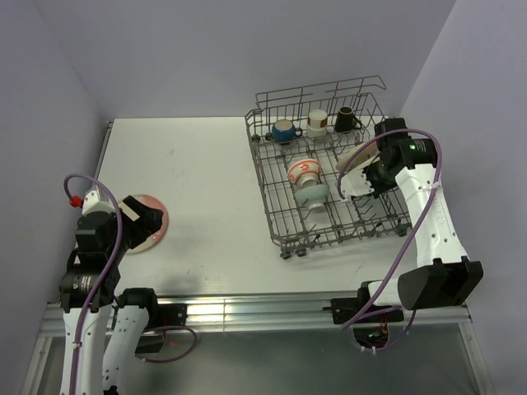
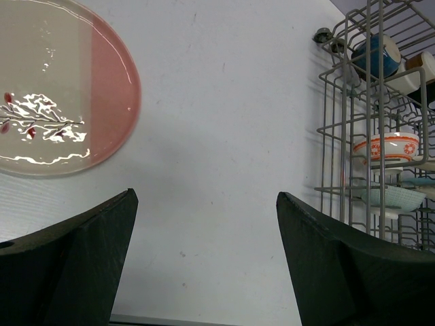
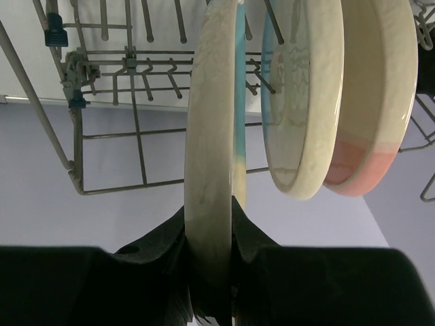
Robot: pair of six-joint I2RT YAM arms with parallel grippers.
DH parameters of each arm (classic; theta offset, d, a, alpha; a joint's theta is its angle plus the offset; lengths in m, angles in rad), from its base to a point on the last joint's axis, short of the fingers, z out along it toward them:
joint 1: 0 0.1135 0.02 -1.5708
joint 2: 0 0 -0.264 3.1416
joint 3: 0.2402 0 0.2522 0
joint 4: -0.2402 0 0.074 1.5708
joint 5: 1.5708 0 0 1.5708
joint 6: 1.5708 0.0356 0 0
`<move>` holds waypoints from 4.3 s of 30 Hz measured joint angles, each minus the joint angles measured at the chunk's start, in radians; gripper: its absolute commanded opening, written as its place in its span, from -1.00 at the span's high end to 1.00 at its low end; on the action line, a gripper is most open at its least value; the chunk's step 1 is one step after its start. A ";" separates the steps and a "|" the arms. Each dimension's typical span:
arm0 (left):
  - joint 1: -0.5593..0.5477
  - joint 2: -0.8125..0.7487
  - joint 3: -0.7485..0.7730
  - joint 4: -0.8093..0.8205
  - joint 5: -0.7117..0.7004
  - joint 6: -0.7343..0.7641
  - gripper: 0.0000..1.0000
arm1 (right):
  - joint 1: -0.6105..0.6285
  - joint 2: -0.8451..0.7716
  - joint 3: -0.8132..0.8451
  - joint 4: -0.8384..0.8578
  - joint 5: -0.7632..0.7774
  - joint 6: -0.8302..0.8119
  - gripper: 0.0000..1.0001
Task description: Load the mixed dishes into the dish rack
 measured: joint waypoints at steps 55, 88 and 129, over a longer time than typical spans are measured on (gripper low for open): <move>0.000 0.471 0.005 0.046 0.028 -0.077 -0.29 | 0.161 -0.142 -0.009 0.076 -0.224 0.148 -0.54; -0.172 1.366 0.329 0.026 -0.431 0.127 1.00 | 0.743 0.071 -0.176 0.911 -0.974 1.377 -0.40; -0.165 1.212 0.445 -0.040 0.275 0.154 1.00 | 1.126 0.896 -0.127 1.745 -0.207 0.428 0.31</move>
